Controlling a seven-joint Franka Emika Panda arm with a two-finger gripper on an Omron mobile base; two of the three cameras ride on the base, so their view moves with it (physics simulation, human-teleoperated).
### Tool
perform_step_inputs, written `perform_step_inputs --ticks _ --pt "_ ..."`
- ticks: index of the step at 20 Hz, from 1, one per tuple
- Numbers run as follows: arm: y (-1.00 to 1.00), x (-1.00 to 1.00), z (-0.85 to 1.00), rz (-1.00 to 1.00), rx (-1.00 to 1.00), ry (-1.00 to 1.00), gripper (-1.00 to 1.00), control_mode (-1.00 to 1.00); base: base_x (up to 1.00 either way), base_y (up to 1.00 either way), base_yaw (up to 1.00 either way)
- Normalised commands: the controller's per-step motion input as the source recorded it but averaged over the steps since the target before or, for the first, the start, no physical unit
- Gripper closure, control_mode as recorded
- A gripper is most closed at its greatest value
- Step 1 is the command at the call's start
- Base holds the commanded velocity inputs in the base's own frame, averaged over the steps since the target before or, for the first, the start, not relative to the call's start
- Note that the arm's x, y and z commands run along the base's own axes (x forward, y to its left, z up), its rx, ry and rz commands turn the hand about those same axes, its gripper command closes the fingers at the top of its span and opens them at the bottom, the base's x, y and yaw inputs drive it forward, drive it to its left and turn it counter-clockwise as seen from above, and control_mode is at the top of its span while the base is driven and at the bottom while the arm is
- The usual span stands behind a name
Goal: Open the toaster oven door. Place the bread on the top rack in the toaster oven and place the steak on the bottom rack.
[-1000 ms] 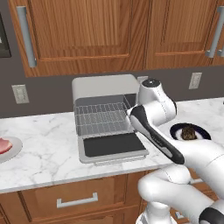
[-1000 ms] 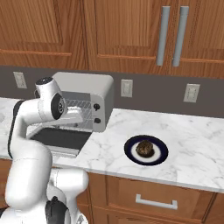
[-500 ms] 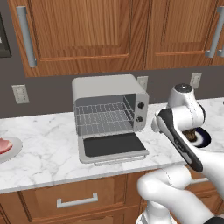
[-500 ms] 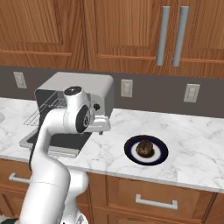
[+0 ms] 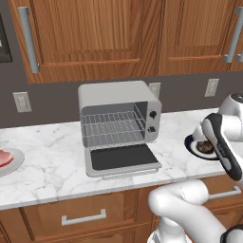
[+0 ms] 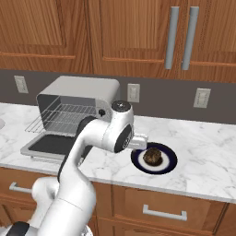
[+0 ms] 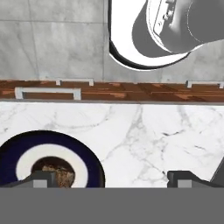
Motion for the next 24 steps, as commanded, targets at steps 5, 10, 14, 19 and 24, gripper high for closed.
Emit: perform_step_inputs --ticks 5,10,14,19,24 --pt "-0.77 0.06 -0.56 -0.11 0.06 0.06 -1.00 -1.00 0.00 0.00 0.00" --pt "-0.47 0.15 -0.42 -0.01 0.06 0.01 -1.00 -1.00 0.00 0.00 0.00" --pt "0.00 0.44 -0.35 0.00 0.01 0.00 -1.00 -1.00 0.00 0.00 0.00" --pt "-0.12 0.32 -0.41 0.00 0.00 0.00 -1.00 -1.00 0.00 0.00 0.00" --pt "-0.25 0.60 -0.16 0.00 0.00 0.00 -1.00 -1.00 0.00 0.00 0.00"
